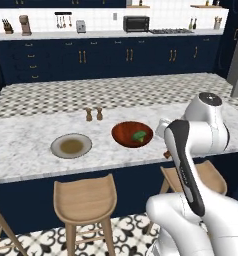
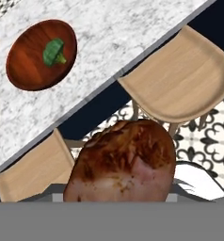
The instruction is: Pick the chicken drumstick and broccoli from their plates and place them in the bowl. Then put the bowl in the fridge.
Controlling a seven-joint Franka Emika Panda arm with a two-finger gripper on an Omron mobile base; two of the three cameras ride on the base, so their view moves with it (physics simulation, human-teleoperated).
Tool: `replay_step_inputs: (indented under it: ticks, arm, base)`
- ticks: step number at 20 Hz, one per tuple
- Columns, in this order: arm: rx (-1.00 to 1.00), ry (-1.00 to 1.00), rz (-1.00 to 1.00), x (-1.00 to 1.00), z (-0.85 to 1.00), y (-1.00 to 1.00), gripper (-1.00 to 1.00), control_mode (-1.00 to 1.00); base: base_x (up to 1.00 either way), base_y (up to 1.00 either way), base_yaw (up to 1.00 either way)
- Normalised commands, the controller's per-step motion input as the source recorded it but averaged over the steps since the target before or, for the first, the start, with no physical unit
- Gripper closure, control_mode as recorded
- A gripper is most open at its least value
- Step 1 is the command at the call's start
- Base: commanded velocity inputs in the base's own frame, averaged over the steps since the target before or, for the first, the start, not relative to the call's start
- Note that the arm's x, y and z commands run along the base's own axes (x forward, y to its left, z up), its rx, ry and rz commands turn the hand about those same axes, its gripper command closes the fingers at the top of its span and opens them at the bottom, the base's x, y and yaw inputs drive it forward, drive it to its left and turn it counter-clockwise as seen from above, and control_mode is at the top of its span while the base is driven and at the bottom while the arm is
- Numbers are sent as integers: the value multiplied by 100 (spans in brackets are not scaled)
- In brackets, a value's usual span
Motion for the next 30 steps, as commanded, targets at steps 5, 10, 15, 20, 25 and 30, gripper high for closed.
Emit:
replay_step_inputs:
  ticks: [5,10,15,20,25,30]
  arm:
    - [-7,0,20,75,3,29,100,-100]
    - [0,1,11,100,0,4,100,-100]
    - [-1,13,10,100,0,0,100,-100]
    - [-12,17,27,100,-31,11,100,-100]
    - [-21,-3,16,100,-55,41,100,-100]
    - [-5,-16,4,100,-57,-2,100,-100]
  base:
    - [0,0,0]
    - [0,0,0]
    - [0,0,0]
    - [0,0,0]
    - [0,0,0]
    - [0,0,0]
